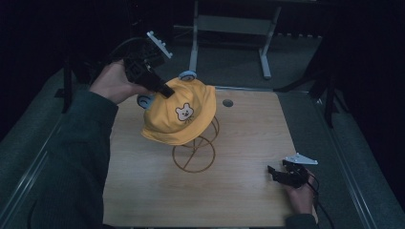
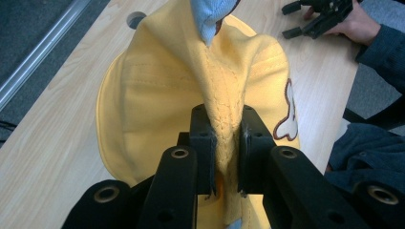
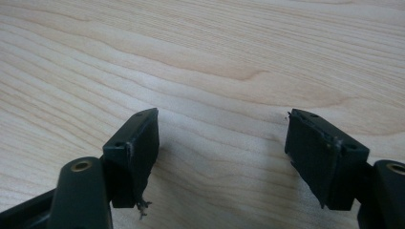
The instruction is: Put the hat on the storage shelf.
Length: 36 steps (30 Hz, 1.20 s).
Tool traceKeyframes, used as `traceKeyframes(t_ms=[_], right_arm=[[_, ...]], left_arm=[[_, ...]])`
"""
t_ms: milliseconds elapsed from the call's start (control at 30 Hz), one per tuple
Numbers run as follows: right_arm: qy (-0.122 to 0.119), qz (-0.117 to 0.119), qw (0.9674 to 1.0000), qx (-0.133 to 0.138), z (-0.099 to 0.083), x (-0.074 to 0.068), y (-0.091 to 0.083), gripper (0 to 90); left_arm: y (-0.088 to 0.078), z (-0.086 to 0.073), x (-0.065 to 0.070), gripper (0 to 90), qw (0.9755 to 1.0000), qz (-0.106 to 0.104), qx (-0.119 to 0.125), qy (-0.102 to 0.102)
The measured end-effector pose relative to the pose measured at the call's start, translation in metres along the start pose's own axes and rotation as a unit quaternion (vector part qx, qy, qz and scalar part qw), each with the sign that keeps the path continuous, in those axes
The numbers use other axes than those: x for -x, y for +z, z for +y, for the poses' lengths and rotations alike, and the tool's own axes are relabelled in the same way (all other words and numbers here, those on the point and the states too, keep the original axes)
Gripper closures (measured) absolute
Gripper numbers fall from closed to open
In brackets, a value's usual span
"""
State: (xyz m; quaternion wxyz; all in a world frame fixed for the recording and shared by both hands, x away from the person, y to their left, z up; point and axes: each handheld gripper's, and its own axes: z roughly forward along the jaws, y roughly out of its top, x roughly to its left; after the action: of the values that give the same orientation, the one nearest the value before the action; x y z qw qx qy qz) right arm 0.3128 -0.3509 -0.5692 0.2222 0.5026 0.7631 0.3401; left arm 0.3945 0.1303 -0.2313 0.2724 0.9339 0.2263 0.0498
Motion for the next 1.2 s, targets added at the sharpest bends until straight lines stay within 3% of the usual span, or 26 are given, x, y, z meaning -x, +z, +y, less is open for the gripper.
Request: traceKeyframes(t_ms=[333,600,767,1000,1100,1200], right_arm=[[0.000,0.000,1.0000,0.000,0.000,0.000,0.000,27.2],[0.000,0.001,1.0000,-0.001,0.000,0.000,0.000,27.0],[0.000,0.001,1.0000,-0.001,0.000,0.000,0.000,27.0],[0.000,0.001,1.0000,0.000,0.000,0.000,0.000,27.0],[-0.001,0.001,1.0000,-0.001,0.000,0.000,0.000,27.0],[0.000,0.001,1.0000,-0.001,0.000,0.000,0.000,27.0]], left_arm=[[0.030,0.021,0.004,77.1,0.9998,-0.009,-0.013,0.011],[0.059,0.031,0.007,63.9,0.9993,-0.017,-0.024,0.022],[0.061,0.032,0.010,56.5,0.9993,-0.022,-0.010,0.028],[0.061,0.032,0.014,62.6,0.9987,-0.043,0.008,0.026],[0.060,0.031,0.011,57.5,0.9990,-0.039,0.011,0.021],[0.053,0.027,0.007,49.1,0.9991,-0.027,0.032,0.007]])
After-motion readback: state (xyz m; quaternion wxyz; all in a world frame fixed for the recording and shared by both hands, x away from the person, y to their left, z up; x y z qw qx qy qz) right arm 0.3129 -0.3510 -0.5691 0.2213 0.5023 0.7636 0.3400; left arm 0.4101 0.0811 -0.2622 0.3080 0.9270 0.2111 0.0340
